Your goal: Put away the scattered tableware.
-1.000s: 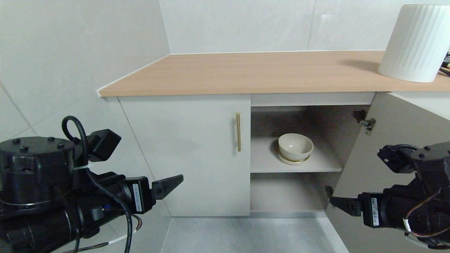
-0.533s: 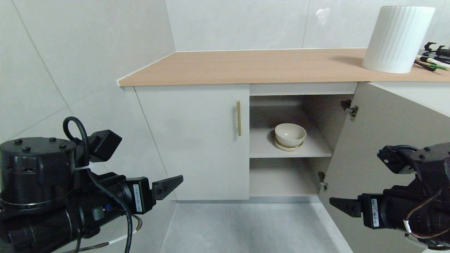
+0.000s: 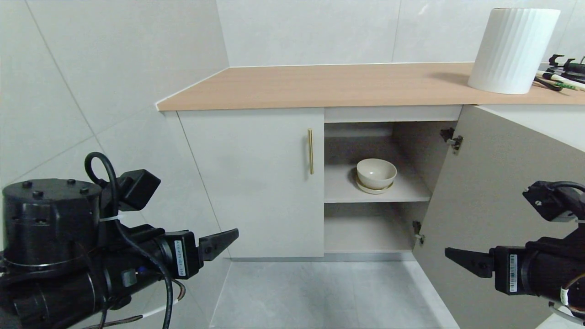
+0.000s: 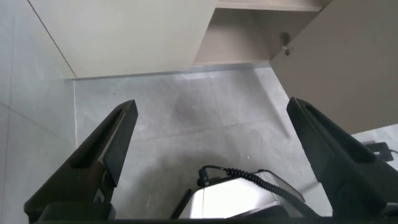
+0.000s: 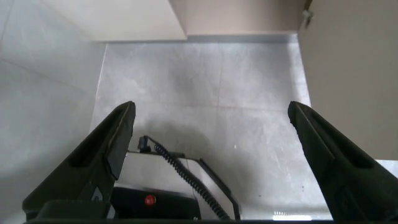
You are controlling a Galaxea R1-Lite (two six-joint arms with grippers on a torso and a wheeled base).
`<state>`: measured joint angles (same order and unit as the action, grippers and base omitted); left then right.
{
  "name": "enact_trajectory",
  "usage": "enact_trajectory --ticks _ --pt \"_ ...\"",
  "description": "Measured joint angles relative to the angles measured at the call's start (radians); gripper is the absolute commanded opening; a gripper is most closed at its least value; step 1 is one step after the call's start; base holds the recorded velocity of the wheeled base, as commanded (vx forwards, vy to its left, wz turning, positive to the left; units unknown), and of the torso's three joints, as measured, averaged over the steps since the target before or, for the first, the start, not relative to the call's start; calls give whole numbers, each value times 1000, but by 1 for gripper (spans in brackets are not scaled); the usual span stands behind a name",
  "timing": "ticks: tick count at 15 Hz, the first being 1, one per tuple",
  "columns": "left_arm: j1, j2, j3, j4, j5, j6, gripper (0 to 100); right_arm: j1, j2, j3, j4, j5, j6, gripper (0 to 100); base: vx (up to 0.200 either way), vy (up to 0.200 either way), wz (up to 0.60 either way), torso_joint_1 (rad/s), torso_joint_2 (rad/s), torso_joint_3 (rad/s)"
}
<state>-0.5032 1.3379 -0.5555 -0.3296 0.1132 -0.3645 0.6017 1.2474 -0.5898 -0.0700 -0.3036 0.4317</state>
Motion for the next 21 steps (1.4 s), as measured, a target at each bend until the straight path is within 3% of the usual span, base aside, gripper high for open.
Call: enact_trajectory --ticks 5,8,21 --pt "0 5 3 0 1 8 100 1 -21 11 36 1 -2 100 0 0 0 0 0 0" --pt "0 6 3 0 1 14 100 1 -28 9 63 1 -3 100 0 -200 0 2 2 7" --pt "0 9 11 -2 1 21 100 0 -46 7 80 3 -16 100 0 -15 0 0 0 0"
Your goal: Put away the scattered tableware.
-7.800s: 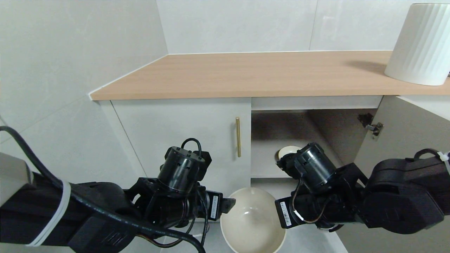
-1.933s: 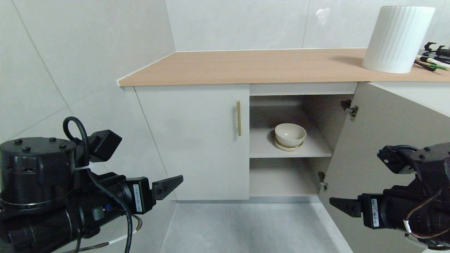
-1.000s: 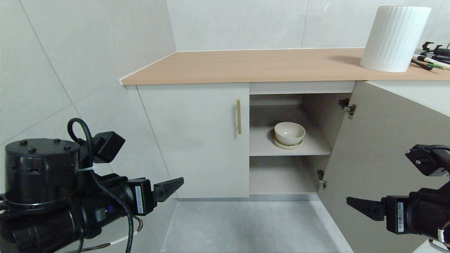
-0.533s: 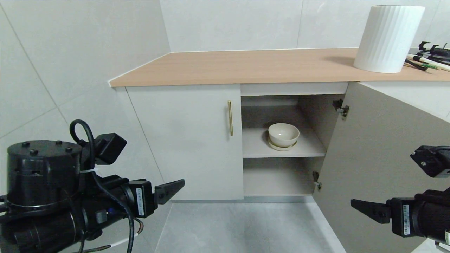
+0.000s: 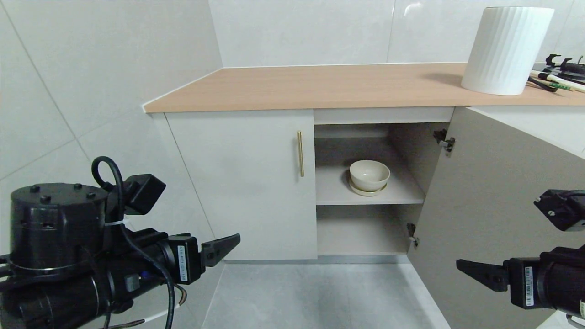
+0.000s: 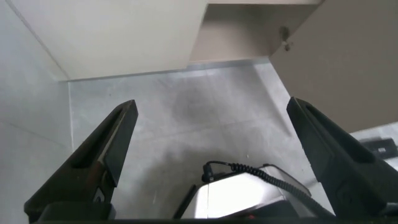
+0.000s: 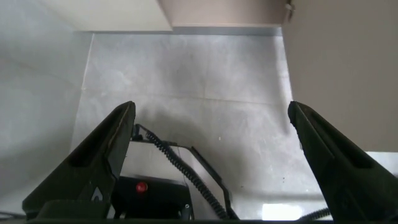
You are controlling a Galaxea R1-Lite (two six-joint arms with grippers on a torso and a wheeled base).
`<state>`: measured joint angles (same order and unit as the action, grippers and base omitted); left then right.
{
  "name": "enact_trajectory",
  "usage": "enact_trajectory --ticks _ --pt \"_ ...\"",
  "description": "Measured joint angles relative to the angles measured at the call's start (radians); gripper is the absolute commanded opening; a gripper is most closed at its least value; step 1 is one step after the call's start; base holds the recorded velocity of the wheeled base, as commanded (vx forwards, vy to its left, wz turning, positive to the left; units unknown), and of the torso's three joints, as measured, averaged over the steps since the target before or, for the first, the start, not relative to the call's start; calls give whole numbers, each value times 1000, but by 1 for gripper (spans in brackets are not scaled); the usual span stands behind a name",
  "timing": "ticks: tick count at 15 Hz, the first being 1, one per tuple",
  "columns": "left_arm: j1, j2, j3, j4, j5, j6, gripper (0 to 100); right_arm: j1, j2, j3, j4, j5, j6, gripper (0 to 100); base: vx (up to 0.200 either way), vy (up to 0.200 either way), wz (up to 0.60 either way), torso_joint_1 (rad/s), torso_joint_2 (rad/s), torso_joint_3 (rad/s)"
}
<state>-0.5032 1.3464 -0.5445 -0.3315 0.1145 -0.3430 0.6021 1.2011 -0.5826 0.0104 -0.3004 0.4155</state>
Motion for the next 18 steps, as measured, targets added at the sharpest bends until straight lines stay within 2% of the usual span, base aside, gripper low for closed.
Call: enact_trajectory --ticks 4,10,13,15,18 --pt "1 0 -2 1 0 0 100 0 -2 0 20 0 -3 100 0 -200 0 4 6 2" --pt "0 0 0 0 0 0 100 -42 -44 -52 286 32 -76 100 0 -200 0 4 3 3" --pt "0 0 1 -1 0 1 100 -49 -91 -114 489 99 -115 100 0 0 0 0 0 0" --pt "1 0 2 1 0 1 100 -55 -127 -171 623 106 -129 100 0 0 0 0 0 0" --pt "0 0 1 0 0 0 100 -137 -152 -204 664 63 -178 100 0 0 0 0 0 0"
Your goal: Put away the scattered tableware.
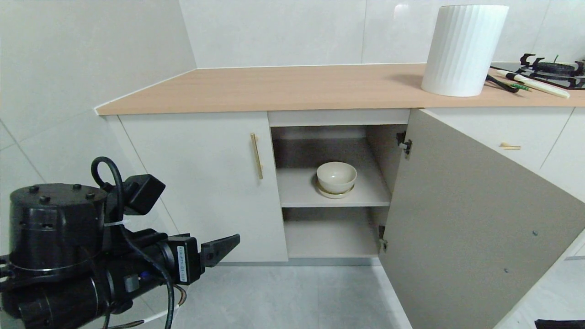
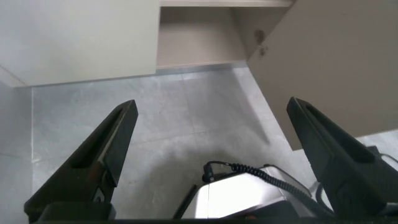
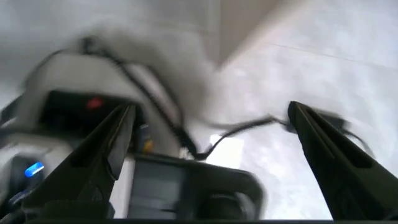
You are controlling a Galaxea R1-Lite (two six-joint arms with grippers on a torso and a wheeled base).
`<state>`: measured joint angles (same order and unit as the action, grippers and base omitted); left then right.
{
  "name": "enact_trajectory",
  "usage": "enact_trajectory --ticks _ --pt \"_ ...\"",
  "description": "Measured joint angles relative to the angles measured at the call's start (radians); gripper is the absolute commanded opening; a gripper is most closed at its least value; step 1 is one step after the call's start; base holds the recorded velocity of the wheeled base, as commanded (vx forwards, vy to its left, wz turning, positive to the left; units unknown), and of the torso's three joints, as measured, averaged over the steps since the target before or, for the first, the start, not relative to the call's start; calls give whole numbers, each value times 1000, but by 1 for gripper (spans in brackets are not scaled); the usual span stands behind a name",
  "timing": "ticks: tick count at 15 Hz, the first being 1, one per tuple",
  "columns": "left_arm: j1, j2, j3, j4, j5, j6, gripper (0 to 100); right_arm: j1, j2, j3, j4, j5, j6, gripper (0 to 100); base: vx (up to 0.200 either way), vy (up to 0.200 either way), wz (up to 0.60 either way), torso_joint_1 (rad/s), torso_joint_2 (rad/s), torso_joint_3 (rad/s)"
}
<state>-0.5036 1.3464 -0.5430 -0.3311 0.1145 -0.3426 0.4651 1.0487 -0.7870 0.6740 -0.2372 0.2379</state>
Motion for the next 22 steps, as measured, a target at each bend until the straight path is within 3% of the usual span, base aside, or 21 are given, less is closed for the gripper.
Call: enact_trajectory --ticks 7,10,15,22 --pt "0 0 0 0 0 0 100 -404 -13 -29 -17 -26 -232 100 0 0 0 0 0 0" --pt "1 0 0 0 0 0 100 -514 13 -16 -193 -26 -251 100 0 0 0 0 0 0" --pt "1 0 0 0 0 0 100 -586 116 66 -455 -25 -227 100 0 0 0 0 0 0" --pt "1 0 0 0 -1 0 100 -553 227 83 -508 -15 -120 100 0 0 0 0 0 0"
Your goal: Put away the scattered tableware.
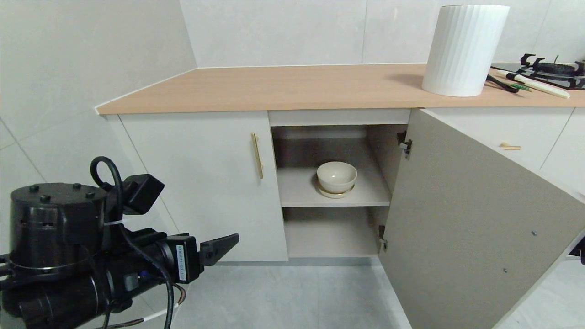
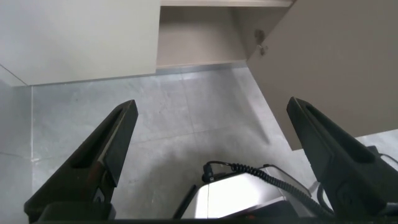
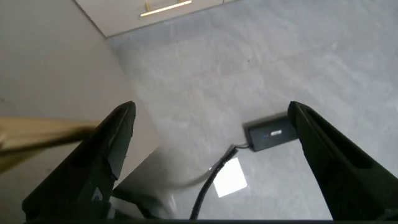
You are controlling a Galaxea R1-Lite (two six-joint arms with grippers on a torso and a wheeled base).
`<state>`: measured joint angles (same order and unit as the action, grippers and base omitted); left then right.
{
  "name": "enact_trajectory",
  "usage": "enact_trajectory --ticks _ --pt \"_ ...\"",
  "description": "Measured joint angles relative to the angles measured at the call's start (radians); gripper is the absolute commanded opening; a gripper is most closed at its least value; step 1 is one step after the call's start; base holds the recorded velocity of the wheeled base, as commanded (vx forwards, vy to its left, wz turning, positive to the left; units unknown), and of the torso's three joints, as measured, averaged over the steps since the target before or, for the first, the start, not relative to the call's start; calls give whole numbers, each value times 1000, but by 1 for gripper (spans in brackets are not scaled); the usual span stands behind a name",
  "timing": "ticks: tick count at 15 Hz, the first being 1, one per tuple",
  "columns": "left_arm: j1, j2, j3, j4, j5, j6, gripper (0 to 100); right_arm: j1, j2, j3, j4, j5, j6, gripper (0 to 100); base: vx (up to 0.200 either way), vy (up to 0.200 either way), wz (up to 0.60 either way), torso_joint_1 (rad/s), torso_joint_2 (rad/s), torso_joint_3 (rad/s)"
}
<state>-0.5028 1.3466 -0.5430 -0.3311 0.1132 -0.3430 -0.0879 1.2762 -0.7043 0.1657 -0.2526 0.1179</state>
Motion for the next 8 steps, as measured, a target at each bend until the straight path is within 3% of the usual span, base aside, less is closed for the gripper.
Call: enact_trajectory --ticks 8 --pt "0 0 0 0 0 -1 100 257 22 12 -54 5 204 100 0 0 0 0 0 0"
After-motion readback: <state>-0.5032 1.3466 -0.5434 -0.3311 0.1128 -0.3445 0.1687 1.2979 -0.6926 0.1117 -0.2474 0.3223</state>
